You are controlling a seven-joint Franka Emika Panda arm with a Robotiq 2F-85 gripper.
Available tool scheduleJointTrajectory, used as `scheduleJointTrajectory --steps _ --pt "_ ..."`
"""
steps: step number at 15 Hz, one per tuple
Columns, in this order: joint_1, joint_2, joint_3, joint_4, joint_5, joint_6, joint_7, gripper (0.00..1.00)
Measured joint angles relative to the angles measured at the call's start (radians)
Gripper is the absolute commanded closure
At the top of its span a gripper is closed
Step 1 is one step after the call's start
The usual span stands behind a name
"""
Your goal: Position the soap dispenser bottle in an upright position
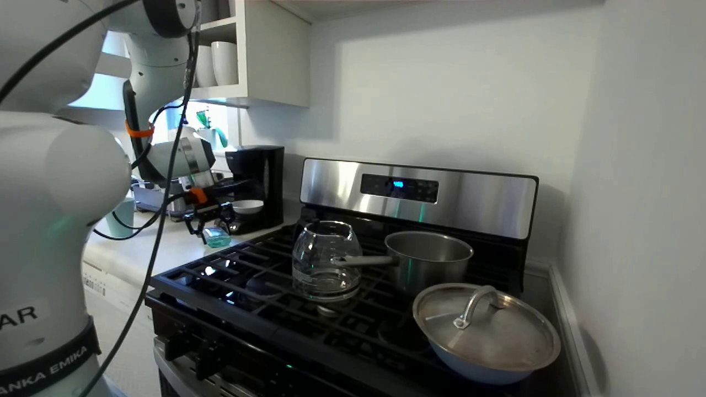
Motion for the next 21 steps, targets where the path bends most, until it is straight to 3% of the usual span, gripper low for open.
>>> scheduleJointTrajectory --steps 1,4,12,14,16,21 --pt "-0.001 0.000 0.001 -0.001 0.000 -0.001 0.000 0.42" --pt "-0.007 -0.017 0.005 -0.022 0.000 0.000 0.004 0.46" --pt "-0.041 -0.162 0.033 -0.268 0.009 0.110 0.111 0.26" --pt "-0.042 -0.201 0.040 -0.335 0.009 0.143 0.156 0.17" --pt "-0.042 -0.234 0.046 -0.391 0.009 0.166 0.198 0.00" --pt "-0.055 -0.272 0.072 -0.454 0.036 0.140 0.182 0.00"
